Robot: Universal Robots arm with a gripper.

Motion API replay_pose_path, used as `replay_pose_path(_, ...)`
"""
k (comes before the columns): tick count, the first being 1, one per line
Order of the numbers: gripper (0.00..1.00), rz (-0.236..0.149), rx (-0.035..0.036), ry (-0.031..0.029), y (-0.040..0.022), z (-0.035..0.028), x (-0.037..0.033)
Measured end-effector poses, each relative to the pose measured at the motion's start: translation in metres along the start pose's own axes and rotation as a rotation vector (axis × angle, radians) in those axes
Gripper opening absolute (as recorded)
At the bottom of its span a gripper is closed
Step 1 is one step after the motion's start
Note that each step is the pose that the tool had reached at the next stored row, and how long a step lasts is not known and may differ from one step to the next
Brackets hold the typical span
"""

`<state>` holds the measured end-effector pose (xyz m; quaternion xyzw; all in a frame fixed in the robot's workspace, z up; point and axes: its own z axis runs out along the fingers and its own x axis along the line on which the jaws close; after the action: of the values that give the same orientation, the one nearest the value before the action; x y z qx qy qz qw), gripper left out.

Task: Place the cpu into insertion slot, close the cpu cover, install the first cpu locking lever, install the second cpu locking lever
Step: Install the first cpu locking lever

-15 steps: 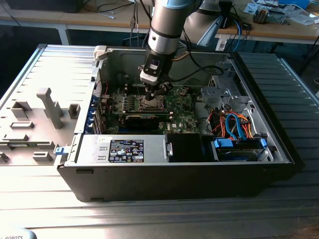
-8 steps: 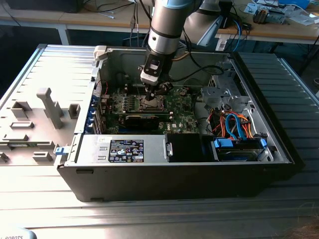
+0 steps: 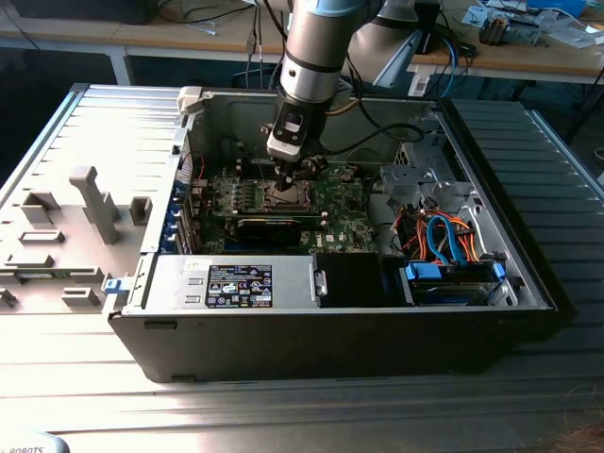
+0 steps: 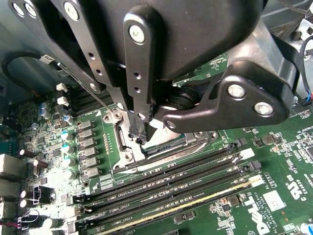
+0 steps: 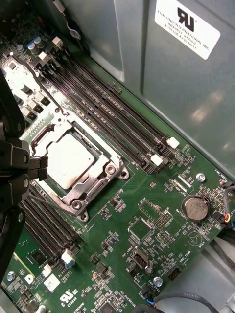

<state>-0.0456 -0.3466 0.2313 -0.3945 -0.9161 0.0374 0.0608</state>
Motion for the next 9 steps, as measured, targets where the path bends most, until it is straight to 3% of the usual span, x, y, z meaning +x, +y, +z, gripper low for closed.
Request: replay_pose_path(9, 0.11, -0.018, 0.0015, -0.0021, 0.0, 0.0, 0.0)
